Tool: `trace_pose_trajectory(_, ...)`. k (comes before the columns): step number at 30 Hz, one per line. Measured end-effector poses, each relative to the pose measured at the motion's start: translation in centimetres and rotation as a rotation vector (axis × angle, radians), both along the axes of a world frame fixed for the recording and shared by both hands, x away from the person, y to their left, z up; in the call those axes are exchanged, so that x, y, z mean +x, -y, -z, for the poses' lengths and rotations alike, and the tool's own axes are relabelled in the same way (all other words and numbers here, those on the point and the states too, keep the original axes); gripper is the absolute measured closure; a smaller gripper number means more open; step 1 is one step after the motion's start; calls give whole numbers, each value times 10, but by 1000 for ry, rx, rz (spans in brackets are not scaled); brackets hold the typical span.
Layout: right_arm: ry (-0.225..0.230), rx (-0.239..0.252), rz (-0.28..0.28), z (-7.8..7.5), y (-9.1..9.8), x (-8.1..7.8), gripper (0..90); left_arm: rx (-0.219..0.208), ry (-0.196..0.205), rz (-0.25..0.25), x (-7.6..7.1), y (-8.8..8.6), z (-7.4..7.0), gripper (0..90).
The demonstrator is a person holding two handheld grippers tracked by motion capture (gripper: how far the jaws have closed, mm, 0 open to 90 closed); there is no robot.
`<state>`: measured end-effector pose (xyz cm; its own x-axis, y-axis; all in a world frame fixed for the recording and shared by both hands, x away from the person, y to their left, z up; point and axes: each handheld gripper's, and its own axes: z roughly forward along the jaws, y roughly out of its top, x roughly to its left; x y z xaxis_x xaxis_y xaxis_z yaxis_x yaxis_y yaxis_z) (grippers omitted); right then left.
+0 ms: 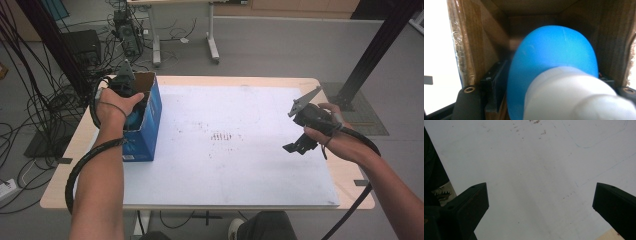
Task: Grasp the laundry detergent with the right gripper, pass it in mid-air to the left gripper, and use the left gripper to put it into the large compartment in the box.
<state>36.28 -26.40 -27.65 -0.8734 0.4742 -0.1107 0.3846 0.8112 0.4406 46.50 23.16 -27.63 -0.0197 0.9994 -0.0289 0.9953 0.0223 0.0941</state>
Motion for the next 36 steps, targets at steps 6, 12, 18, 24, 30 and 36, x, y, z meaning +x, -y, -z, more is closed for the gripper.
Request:
trace_pose_trajectory(6,5,4,0,-1,-2,0,4,12,2,11,-1,1,-4,291)
trace_pose_trajectory(12,8,4,-6,-3,-4,-1,4,4,17,15,-3,0,-11,288)
trace_pose_trajectory(18,12,11,-16,-4,-8,-3,4,3,24,27,-6,2,-20,272)
trace_pose_trajectory(24,18,21,-17,-5,-10,-4,4,8,31,40,-10,6,-29,266)
trace_pose_trajectory(30,23,23,-15,-7,-9,-7,4,3,33,46,-15,8,-36,256)
trace_pose_trajectory(36,30,28,-6,-11,-8,-10,4,5,44,57,-20,10,-50,256)
